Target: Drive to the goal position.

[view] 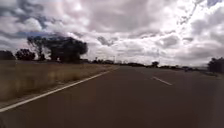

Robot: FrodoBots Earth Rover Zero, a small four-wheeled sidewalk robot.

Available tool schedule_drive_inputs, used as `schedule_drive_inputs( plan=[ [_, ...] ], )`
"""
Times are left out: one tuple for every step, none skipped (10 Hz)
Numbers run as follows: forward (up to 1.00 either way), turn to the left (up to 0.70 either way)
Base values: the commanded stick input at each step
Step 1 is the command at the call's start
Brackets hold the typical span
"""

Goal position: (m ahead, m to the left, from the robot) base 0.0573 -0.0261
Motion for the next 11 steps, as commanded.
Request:
schedule_drive_inputs(
  plan=[
    [0.70, 0.00],
    [0.70, 0.00],
    [0.70, 0.00],
    [0.70, 0.00],
    [0.70, 0.00],
    [0.70, 0.00],
    [0.70, 0.00],
    [0.70, 0.00],
    [0.70, 0.00],
    [0.70, 0.00],
    [0.70, 0.00]
  ],
)
